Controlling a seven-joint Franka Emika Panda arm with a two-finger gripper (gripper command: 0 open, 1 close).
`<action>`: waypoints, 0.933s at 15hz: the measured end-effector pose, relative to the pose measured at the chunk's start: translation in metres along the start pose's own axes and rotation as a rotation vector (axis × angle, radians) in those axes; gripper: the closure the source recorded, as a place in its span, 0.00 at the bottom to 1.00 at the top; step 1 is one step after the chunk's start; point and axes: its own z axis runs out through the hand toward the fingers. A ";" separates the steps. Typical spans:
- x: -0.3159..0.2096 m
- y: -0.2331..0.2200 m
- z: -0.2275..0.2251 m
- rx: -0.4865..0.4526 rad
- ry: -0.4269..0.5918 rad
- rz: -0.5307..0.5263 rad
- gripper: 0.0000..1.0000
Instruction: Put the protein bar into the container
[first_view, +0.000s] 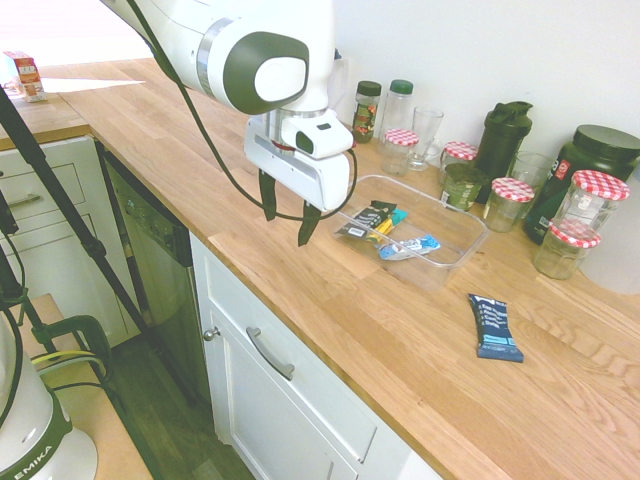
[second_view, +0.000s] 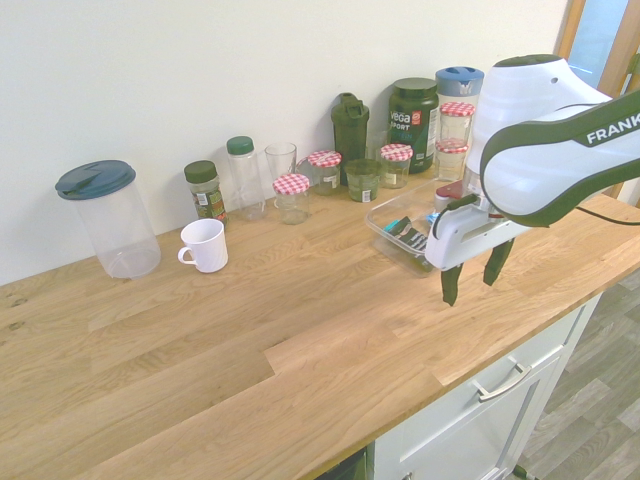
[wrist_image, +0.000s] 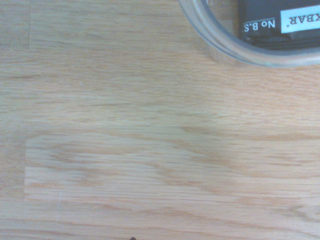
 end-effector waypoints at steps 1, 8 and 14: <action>0.000 0.000 0.000 0.000 -0.001 0.000 0.00; 0.039 0.038 -0.002 -0.025 0.026 -0.010 0.00; 0.132 0.125 -0.021 -0.016 0.060 -0.044 0.00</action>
